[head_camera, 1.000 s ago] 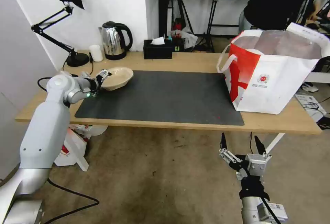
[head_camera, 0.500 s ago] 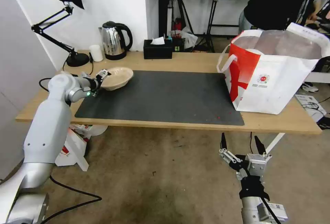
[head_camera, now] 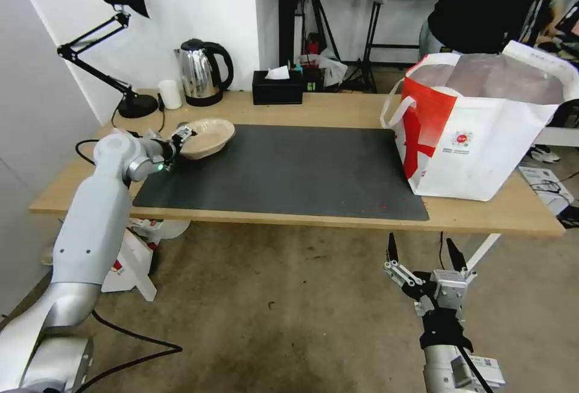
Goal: Pick up the trash from the table and place it into the takeout bag.
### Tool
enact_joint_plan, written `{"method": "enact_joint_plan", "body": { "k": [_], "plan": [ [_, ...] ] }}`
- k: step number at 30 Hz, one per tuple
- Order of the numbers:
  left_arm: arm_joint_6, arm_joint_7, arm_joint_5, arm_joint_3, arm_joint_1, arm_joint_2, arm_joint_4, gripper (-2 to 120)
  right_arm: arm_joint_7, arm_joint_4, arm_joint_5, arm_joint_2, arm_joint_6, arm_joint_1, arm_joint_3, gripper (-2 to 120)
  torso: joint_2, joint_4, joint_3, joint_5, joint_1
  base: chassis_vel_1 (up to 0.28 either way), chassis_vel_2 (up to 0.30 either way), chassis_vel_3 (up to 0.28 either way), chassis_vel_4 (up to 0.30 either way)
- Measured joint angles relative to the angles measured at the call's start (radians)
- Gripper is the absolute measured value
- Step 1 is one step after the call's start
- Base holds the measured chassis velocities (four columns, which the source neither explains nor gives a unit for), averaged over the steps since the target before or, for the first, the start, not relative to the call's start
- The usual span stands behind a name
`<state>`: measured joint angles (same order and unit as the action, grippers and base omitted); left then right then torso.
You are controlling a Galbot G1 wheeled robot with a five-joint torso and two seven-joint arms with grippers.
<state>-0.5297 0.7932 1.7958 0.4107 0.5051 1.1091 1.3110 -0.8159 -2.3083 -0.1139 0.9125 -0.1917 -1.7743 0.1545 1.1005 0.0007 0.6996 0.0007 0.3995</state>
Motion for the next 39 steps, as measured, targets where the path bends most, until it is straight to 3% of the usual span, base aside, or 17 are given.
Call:
{"method": "enact_joint_plan", "body": {
  "k": [8,15,17,21,26,32,39],
  "plan": [
    [0.002,-0.008,-0.004,0.006,0.015,-0.004,0.005,59,0.000,0.000,0.000,0.000,0.000,0.000,0.000,100,0.000,-0.0006,0.000,-0.0007,0.000,0.000,0.000,0.000,0.000],
    [0.002,-0.007,-0.007,0.005,0.017,-0.009,0.009,29,0.000,0.000,0.000,0.000,0.000,0.000,0.000,100,-0.001,-0.0016,0.001,-0.0018,0.001,0.000,0.000,0.000,0.000],
    [0.002,-0.007,-0.006,0.005,0.019,-0.010,0.011,28,0.000,0.000,0.000,0.000,0.000,0.000,0.000,100,-0.001,-0.0018,0.001,-0.0017,0.001,0.000,0.000,0.000,0.000],
    [0.003,-0.007,-0.004,0.008,0.025,-0.016,0.020,15,0.000,0.000,0.000,0.000,0.000,0.000,0.000,100,-0.001,-0.0013,0.001,-0.0010,0.001,0.000,0.000,0.000,0.000],
    [0.004,-0.006,-0.004,0.016,0.035,-0.018,0.034,5,0.000,0.000,0.000,0.000,0.000,0.000,0.000,100,-0.001,-0.0009,0.001,-0.0010,0.001,0.000,0.000,0.000,0.000],
    [0.006,0.002,-0.001,0.027,0.057,-0.026,0.086,4,0.000,0.000,0.000,0.000,0.000,0.000,0.000,100,-0.001,-0.0006,0.001,-0.0015,0.001,0.000,0.000,0.000,0.000],
    [0.028,0.026,0.067,0.037,0.062,-0.075,0.272,4,0.000,0.000,0.000,0.000,0.000,0.000,0.000,100,-0.001,-0.0007,0.000,-0.0007,0.000,0.000,0.000,0.000,0.000]
  ]
}}
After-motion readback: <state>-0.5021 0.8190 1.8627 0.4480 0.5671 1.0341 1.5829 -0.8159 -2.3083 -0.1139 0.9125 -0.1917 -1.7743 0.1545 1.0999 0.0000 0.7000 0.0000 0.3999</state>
